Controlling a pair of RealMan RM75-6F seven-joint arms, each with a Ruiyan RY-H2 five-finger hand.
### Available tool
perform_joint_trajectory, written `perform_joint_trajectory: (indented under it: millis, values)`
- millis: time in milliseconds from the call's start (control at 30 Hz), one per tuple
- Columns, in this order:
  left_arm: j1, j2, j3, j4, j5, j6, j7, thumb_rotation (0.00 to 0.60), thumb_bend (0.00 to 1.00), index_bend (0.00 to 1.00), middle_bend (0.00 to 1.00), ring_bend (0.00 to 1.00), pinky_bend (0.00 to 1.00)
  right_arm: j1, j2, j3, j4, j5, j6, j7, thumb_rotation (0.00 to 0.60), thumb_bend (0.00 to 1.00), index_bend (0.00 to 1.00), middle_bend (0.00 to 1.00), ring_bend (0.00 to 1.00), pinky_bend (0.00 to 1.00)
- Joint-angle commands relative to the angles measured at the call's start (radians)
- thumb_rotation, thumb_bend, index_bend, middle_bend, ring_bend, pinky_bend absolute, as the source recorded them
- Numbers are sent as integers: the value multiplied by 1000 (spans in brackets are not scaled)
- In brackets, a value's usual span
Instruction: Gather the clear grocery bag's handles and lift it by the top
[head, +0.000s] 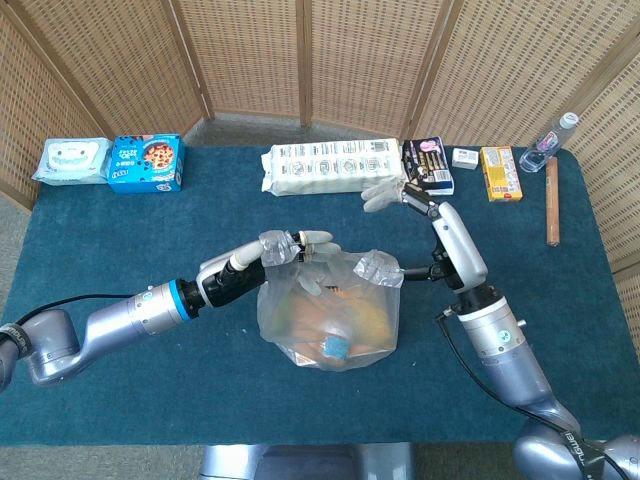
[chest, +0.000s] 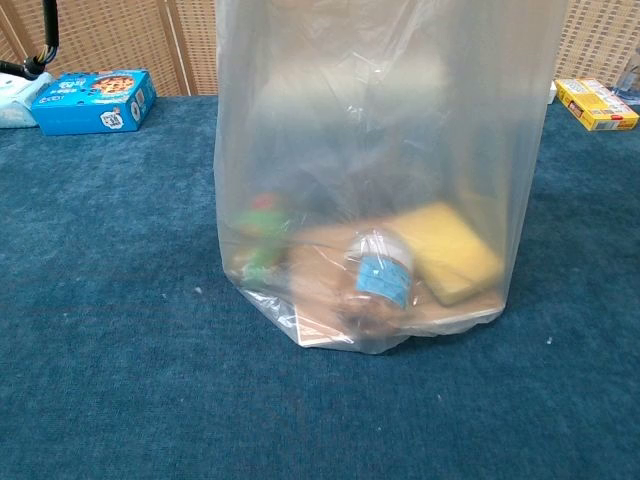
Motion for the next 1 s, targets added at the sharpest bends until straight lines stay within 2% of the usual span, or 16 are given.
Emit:
perform_joint_trajectory:
  millis: [33, 667, 1000]
  values:
    - [-11, 1, -1, -5, -1, -10, 4, 0, 164, 60, 102, 79, 260, 4, 9, 7, -7, 11, -10, 7, 600, 212, 365, 303, 233, 129]
    - [-68, -3, -11, -36, -26, -63, 40, 0, 161, 60, 102, 79, 242, 38, 24, 33, -26, 53, -45, 10, 600, 208, 365, 302, 228, 124]
    - [-77, -5, -8, -45, -19, -55, 34, 0, 160, 60, 102, 79, 241, 64, 9, 45, -8, 84, -47, -7, 600, 208, 365, 302, 228, 124]
